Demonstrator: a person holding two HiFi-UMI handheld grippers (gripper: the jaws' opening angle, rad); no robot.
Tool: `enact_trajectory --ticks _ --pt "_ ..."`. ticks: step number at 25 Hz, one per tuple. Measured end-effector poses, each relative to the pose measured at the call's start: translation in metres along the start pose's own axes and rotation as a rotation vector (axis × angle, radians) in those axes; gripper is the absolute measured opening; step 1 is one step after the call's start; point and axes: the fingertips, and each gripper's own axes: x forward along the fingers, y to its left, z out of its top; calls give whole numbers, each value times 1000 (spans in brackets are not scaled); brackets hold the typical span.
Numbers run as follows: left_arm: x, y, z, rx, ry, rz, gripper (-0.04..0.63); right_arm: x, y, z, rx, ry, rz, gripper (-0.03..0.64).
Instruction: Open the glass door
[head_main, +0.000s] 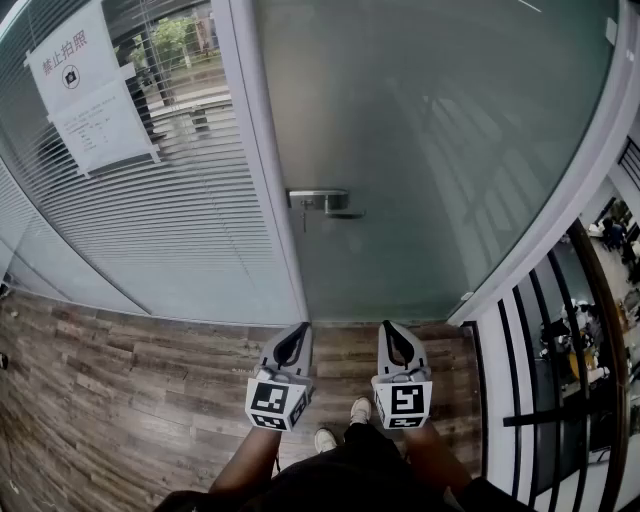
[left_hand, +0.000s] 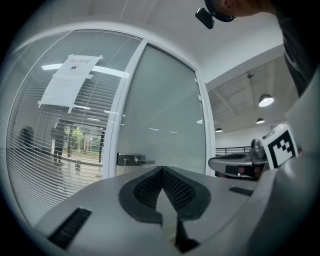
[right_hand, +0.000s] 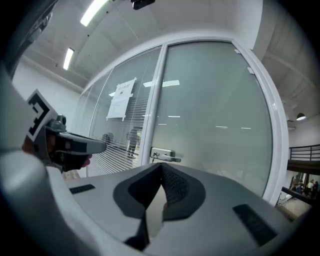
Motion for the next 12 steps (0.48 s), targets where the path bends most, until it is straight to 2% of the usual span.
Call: enact_trajectory --ticks 12 --pt "66 38 -19 2 53 34 2 90 -15 -9 -26 8 59 15"
